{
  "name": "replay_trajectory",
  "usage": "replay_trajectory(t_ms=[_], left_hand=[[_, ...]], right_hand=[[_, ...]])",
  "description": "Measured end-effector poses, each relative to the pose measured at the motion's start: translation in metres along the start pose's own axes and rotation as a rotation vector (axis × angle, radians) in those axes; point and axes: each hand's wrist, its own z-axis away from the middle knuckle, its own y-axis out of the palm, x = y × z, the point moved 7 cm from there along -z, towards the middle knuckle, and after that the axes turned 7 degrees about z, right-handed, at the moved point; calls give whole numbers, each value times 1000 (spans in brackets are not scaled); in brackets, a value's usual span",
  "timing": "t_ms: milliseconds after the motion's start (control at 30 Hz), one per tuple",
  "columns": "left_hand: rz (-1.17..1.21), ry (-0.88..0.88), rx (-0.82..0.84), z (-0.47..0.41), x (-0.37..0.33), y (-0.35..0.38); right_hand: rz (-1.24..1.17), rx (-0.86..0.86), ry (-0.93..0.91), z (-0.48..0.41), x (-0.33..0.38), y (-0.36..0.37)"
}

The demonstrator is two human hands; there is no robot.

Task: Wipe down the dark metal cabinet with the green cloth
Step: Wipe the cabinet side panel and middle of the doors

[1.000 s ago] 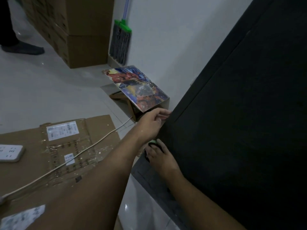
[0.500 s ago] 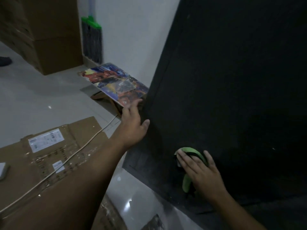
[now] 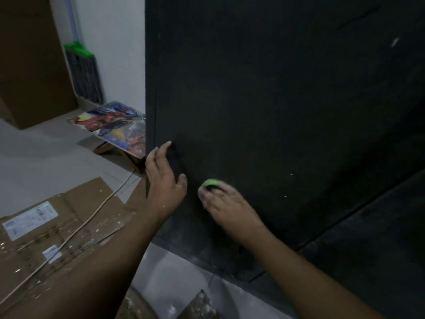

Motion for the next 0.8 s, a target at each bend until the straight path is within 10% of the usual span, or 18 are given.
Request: replay_trajectory(t_ms=[167,433,567,800], left_hand=[[-17,7,124,19,-21,17],[58,55,107,36,-87,49],[-76,385,204,52,-129,74],[-149,575,315,78,-164,118]], right_hand=[[-33,144,-55,24,-3,-6],[-228,-170,664,186,-133,-58],[-165,-247,905,235,-157,-54],[-227,-195,498,244,-128,-20]])
